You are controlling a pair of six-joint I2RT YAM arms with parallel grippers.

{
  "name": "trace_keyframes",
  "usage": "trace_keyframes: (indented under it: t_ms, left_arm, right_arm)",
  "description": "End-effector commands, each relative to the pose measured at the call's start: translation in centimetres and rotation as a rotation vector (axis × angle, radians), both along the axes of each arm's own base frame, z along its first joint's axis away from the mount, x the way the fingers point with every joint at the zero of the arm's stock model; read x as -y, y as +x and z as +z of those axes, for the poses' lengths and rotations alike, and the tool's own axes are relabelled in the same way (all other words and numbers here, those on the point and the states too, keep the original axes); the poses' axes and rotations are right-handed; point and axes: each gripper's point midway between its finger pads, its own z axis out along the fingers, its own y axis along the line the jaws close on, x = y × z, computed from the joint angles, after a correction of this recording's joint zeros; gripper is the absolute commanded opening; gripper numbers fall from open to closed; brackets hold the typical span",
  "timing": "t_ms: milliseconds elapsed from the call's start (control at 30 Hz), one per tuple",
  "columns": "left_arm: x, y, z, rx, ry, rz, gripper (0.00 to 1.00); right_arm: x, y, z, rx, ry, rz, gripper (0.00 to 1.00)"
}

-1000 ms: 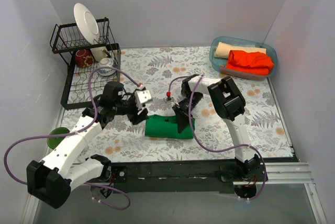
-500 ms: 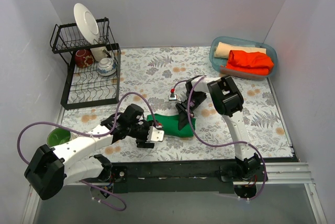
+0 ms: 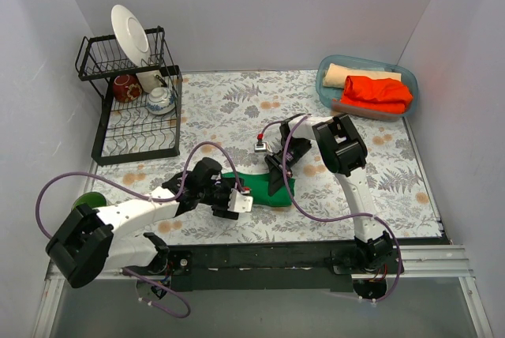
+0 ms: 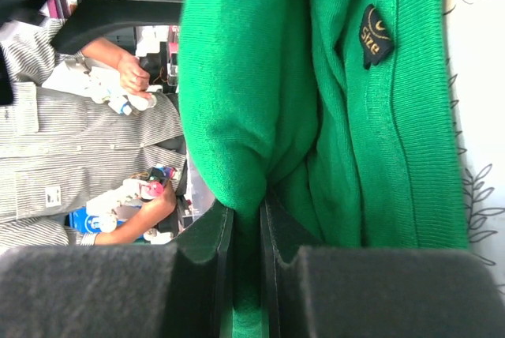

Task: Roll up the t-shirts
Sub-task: Roll the T-shirt to the center of the board.

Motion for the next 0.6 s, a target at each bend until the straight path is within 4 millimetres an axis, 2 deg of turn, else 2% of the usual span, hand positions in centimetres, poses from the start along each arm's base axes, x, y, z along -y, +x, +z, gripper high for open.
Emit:
trace_keyframes:
  t_ms: [0,133,267,300,433,467,500,533,567]
  left_arm:
    - [0.0,0.3,-1.5,0.019,0.024,-0.012,0.63]
    - [-0.8,0.2,-3.9,0.017,0.084,-0.011,0.63]
    - [-1.6,0.7,-5.9,0.02,0.154,0.0,0.51]
    - [-1.8,0.7,-6.3,0.013,0.173,-0.003,0.42]
    - [-1.7,0.2,-7.6,-0.083,0.24,-0.038,0.24]
    - [-2.1,-0.6,-7.9,-0.141,0.276,-0.041,0.18]
    - [-2.1,-0.9,-8.0,-0.173,0.292,-0.054,0.07]
    - [-1.4,-0.8,-7.4,-0.186,0.279,-0.079,0.03]
    - [-2.1,-2.3,-7.8,-0.255,0.316,-0.107,0.02]
  right_arm:
    - [1.2,0.3,-5.0,0.046,-0.032,0.032,0.03]
    - [1.2,0.2,-5.3,0.028,-0.037,0.027,0.03]
    - [1.3,-0.2,-5.3,0.009,-0.036,0.018,0.03]
    - [1.4,-0.3,-5.3,0.002,-0.039,0.017,0.03]
    - [1.4,-0.4,-5.2,0.002,-0.036,0.015,0.04]
    - [1.4,-0.3,-5.0,0.01,-0.033,0.014,0.05]
    - [1.4,-0.1,-4.8,0.016,-0.031,0.012,0.07]
    - [1.4,0.3,-4.4,0.023,-0.024,0.0,0.09]
    - [1.1,0.9,-3.4,0.044,0.004,-0.02,0.13]
